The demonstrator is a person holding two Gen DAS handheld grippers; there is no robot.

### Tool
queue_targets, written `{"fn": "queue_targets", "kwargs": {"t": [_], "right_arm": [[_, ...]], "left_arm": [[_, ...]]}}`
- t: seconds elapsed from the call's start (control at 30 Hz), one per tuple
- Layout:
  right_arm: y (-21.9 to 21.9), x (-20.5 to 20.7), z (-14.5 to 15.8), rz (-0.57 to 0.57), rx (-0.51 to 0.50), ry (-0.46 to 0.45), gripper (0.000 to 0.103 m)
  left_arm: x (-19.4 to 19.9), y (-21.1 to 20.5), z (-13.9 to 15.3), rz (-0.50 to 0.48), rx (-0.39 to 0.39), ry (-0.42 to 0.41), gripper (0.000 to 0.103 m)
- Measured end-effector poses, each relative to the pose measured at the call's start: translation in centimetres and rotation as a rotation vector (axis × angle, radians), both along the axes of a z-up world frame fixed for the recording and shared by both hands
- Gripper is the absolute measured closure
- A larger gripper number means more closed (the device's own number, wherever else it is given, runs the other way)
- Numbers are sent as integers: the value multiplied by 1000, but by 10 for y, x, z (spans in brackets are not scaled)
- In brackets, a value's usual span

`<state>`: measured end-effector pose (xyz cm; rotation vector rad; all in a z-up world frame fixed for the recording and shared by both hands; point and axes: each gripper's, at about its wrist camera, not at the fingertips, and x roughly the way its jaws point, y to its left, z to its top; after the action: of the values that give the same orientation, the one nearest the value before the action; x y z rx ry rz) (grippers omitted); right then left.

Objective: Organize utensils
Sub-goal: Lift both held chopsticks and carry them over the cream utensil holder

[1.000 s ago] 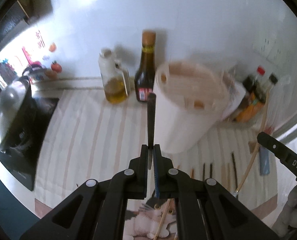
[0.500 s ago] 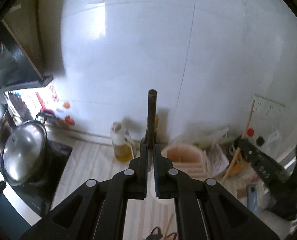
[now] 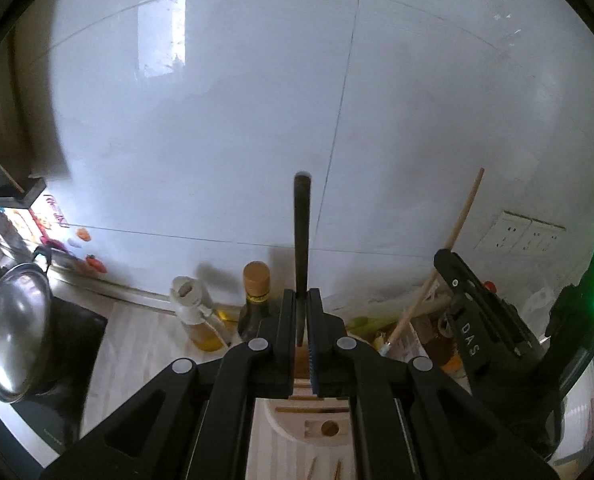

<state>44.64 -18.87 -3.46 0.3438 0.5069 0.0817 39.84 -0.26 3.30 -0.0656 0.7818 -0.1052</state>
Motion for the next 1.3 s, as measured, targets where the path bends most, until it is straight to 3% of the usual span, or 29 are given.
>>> {"fn": "queue_targets", "kwargs": {"t": [0.37,0.57,0.93,1.3], "right_arm": [[-1,23,-21,1,34,-2,97],[-6,19,-22,7,38,-8,97],[-5,2,-50,51,19,33,97],[-12,-15,-55,125,27,56,97]], "left_arm": [[11,-5,10,-43,-49,13,101],[4,-5,13,-57,-33,2,100],[12,-13,-31,-54,7,97,100],[30,-11,-62,-59,-30,182,100]]}}
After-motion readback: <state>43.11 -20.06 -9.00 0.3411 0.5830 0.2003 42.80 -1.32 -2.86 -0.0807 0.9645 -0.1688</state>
